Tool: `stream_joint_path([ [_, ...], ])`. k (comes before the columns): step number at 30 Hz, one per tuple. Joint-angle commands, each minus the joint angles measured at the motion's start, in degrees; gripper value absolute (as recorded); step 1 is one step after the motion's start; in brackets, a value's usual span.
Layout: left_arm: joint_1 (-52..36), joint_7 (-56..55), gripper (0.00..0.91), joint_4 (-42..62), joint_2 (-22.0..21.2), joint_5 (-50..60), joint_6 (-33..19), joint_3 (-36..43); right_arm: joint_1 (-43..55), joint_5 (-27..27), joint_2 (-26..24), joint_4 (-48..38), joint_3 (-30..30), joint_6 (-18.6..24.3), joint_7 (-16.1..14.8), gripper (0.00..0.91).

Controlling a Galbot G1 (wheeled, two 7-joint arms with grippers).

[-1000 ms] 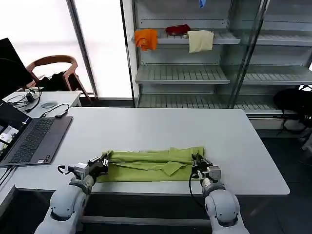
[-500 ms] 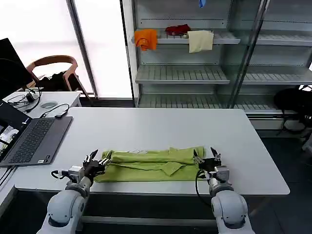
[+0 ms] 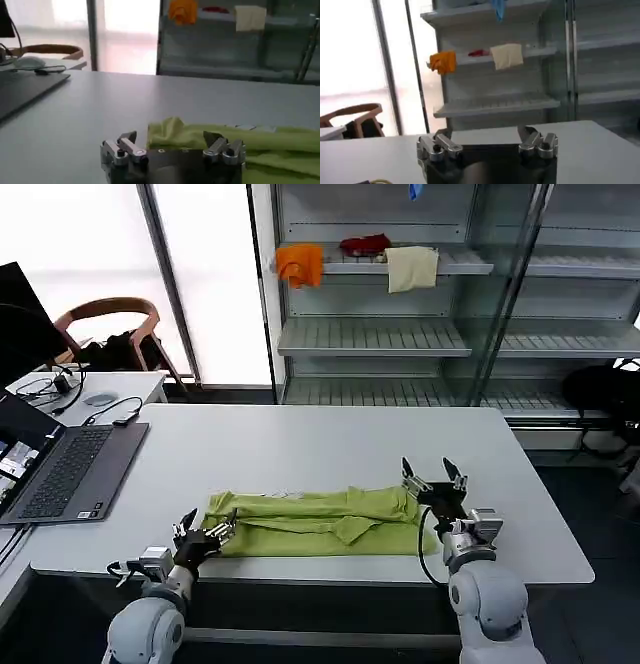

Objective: Fold and organize the clothes.

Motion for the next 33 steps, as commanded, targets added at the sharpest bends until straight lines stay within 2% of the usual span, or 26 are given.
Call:
stream_joint_path([
  [1,-0.44,-2.27,0.645,2.84,-1.28,-2.23,-0.98,0.23,0.01,2.04,-0.16,0.82,0.73,1.1,-0.35,0.907],
  [2,-0.93,-2.53,0.413,3.43,-1.38,-2.18,-1.04,0.42,-0.06,1.88,-0.19,0.84,0.72,1.11,-0.34,0.907],
  [3,-1.2,-2.76,0.282,3.91,-1.52,-2.16,-1.14,0.52,-0.12,1.83,-0.21,0.79,0.66,1.1,-0.26,0.907],
  [7,-1.19,-2.19,0.03,4.19,-1.56,-2.16,-1.33,1.1,-0.45,1.24,-0.16,0.31,0.53,1.21,-0.39,0.907],
  [8,-1.19,-2.14,0.01,4.0,-1.63,-2.89,-1.22,1.21,-0.49,1.14,-0.13,0.28,0.52,1.2,-0.4,0.907],
  [23,-2.43,-2.47,0.0,4.1,-1.89,-3.4,-0.1,1.9,-0.7,-0.25,-0.48,-1.46,0.51,1.82,-0.9,0.907],
  [33,-2.97,-0.46,0.0,2.76,-0.93,6.31,-3.6,0.0,-0.55,0.03,-0.89,-1.31,1.15,1.83,-0.74,0.907],
])
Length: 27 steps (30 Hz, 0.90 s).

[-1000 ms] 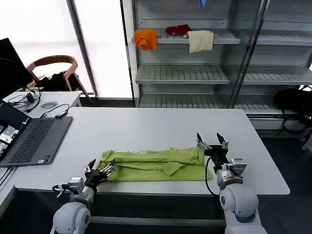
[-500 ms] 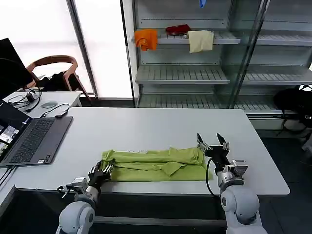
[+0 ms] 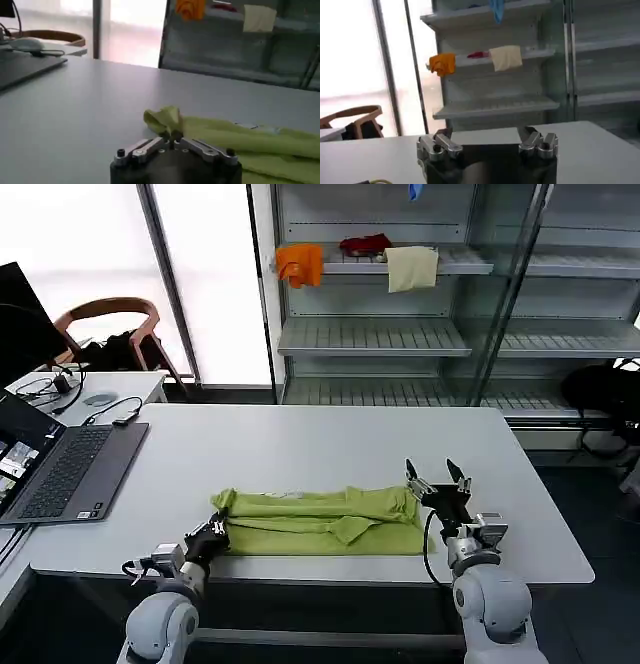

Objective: Fold and organize the clothes.

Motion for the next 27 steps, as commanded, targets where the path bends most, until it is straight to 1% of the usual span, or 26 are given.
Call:
stream_joint_path([
  [1,-0.17,2.21,0.0,-1.35,0.9,8.8,-2.11,-2.21,0.01,0.22,-0.42,0.06,0.53,0.02,0.04,0.907],
  [4,-0.11,4.54,0.0,-2.55,3.7,14.37,-1.85,-5.07,-0.01,0.63,-1.04,0.44,1.04,-0.19,0.21,0.907],
  [7,-0.83,7.89,0.0,-2.49,7.95,19.24,-1.69,-10.72,-0.09,0.71,-1.39,0.56,1.49,-0.22,0.22,0.907],
  [11,-2.21,9.82,0.0,-2.16,14.55,20.39,-0.98,-15.14,-0.23,0.73,-1.3,0.23,1.59,-0.14,0.24,0.907],
  [14,-4.26,10.7,0.0,-3.01,16.92,20.2,0.56,-17.12,-0.18,0.69,-1.17,-0.06,1.5,-0.12,0.41,0.907],
  [17,-6.16,10.87,0.0,-4.55,17.97,20.24,1.81,-17.07,-0.15,0.66,-1.08,-0.11,1.47,-0.13,0.48,0.907],
  [19,-6.49,10.62,0.0,-6.56,17.66,20.2,2.8,-15.82,-0.19,0.64,-1.04,-0.14,1.57,-0.14,0.53,0.907],
  [21,-5.72,10.73,0.0,-9.68,15.95,19.53,3.72,-13.84,-0.34,0.47,-1.0,-0.25,1.78,-0.15,0.6,0.907],
  [24,-3.75,10.14,0.0,-14.44,11.52,16.18,4.61,-8.51,-0.72,0.3,-1.01,-0.29,2.05,-0.16,0.76,0.907],
  [26,-2.45,9.32,0.0,-16.69,7.99,14.47,5.01,-2.21,-0.9,0.02,-1.04,-0.37,2.29,-0.15,0.76,0.907],
  [27,-2.29,8.81,0.0,-17.07,7.13,13.18,5.48,-0.79,-0.95,-0.13,-1.05,-0.38,2.36,-0.15,0.76,0.907],
])
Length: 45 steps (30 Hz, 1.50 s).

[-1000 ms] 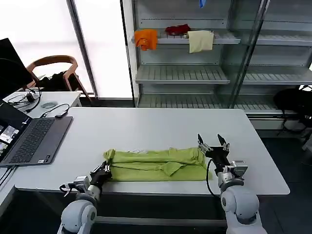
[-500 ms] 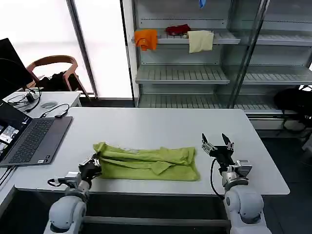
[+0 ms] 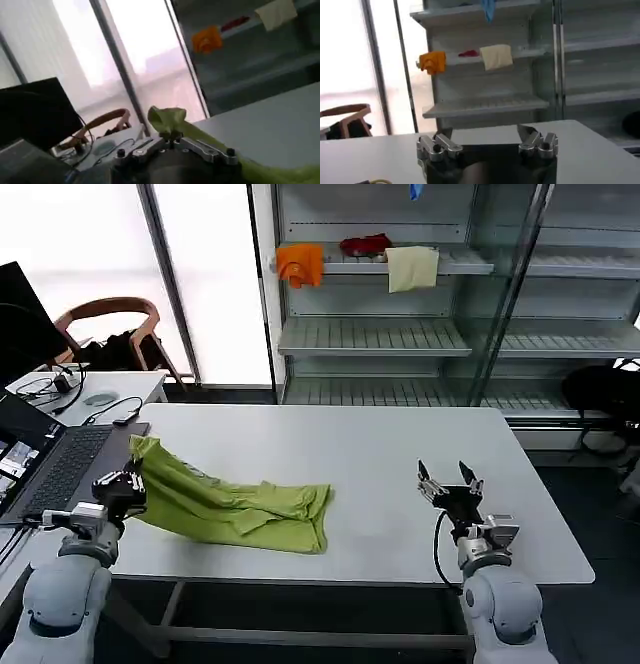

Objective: Fold and organize the clothes.

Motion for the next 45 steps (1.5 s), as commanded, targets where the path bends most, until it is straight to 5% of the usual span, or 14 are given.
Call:
stream_joint_path([
  [1,1.59,-0.37,0.0,-11.51,-6.81,-4.75,4.08,13.43,-0.3,-0.55,-0.09,-0.13,0.41,-0.02,0.01,0.907],
  [11,-1.21,-4.89,0.0,-6.25,-13.56,-5.63,5.85,30.01,-1.3,-1.66,0.33,-0.84,0.43,0.61,-0.23,0.907],
  [29,-5.9,-9.76,0.01,6.12,-17.35,-3.24,7.2,32.93,-0.98,-2.25,0.46,-1.52,-0.01,0.65,-0.21,0.907],
  [30,-5.97,-9.88,0.081,6.73,-17.43,-2.91,7.32,32.93,-1.02,-2.23,0.45,-1.5,0.0,0.65,-0.26,0.907],
  [31,-6.04,-9.94,0.776,7.06,-17.61,-2.73,7.37,32.94,-1.06,-2.23,0.44,-1.51,0.01,0.67,-0.26,0.907],
  [32,-5.95,-10.28,0.907,7.34,-17.72,-2.51,7.4,32.98,-1.08,-2.25,0.42,-1.54,0.02,0.68,-0.26,0.907],
  [45,-3.71,-11.46,0.907,5.8,-20.48,-3.03,7.37,33.94,-0.68,-2.58,0.55,-2.14,-0.15,0.63,-0.22,0.907],
])
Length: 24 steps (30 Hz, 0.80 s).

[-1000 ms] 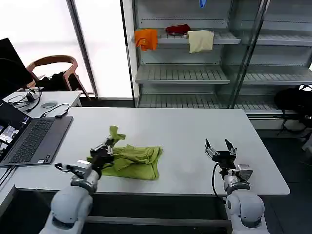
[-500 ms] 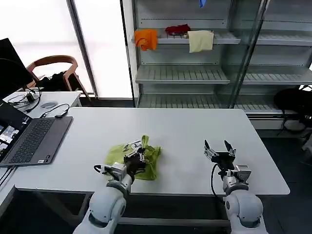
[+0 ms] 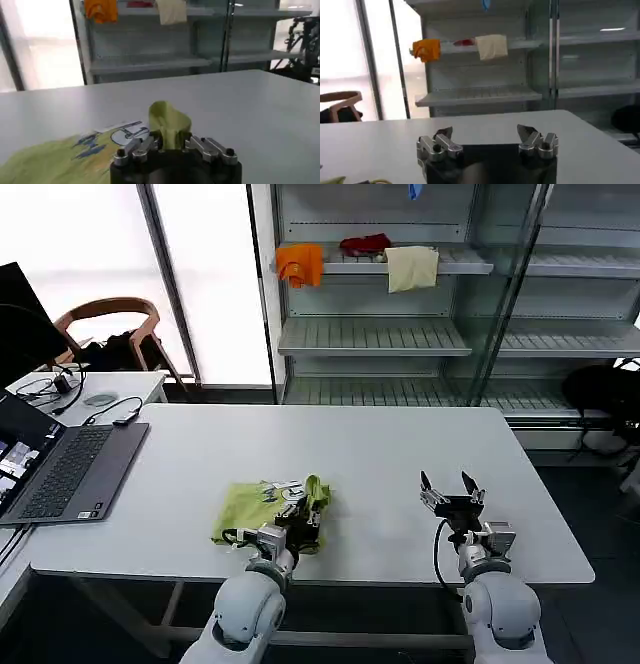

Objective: Fold and organize the clothes.

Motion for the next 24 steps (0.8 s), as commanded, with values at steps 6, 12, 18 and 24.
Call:
stream_joint_path([
  [6,1.38,-1.52,0.907,2.0,-4.07,-0.96,0.15,0.68,-0.17,-0.67,0.27,-0.19,-0.1,-0.04,0.08,0.907],
  [12,1.92,-1.42,0.907,1.32,-5.34,-5.09,-1.4,0.88,-0.17,-1.0,0.6,0.08,-0.36,-0.05,0.1,0.907],
  [18,2.51,-1.03,0.907,-4.66,-2.56,-11.14,-4.48,-2.35,-0.29,-1.13,0.75,0.29,-0.44,-0.09,0.1,0.907],
  [24,2.92,1.41,0.907,-11.64,5.14,-12.29,-4.28,-16.14,-0.3,-0.98,0.4,0.8,-0.41,-0.46,0.04,0.907],
])
